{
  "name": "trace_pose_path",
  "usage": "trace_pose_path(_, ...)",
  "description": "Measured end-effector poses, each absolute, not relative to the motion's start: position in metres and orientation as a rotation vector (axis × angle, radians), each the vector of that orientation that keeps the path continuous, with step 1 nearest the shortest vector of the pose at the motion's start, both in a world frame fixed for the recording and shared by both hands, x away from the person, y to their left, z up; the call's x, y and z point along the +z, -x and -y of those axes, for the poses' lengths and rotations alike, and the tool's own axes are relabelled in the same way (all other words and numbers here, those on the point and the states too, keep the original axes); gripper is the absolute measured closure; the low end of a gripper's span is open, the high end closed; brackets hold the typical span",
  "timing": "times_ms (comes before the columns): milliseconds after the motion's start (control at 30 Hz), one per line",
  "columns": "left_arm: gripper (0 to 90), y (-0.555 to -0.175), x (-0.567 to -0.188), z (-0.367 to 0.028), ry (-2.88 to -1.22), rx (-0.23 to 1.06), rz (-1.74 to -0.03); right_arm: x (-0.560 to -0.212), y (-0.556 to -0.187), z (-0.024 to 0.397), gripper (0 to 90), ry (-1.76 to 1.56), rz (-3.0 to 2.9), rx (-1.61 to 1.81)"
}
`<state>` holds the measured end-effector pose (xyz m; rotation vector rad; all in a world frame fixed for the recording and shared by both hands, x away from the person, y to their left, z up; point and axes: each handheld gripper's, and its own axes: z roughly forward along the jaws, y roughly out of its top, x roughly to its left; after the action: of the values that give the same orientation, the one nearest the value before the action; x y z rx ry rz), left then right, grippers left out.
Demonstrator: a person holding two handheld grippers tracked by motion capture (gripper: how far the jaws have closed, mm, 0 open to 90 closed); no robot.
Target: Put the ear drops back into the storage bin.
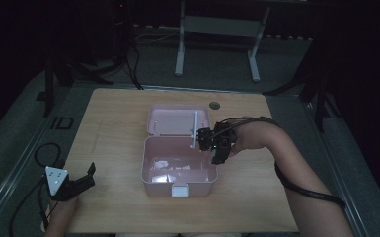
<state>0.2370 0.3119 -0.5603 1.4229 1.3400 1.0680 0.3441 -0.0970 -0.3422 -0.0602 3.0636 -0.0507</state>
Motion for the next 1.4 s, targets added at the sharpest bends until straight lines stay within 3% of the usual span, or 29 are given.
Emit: trace_pose_path(1400,0.3,-0.237,-0.561,-0.311,-1.425,1.071,-1.333,-0.466,-0.362,0.057,59.6,0.127,-3.117,-0.13)
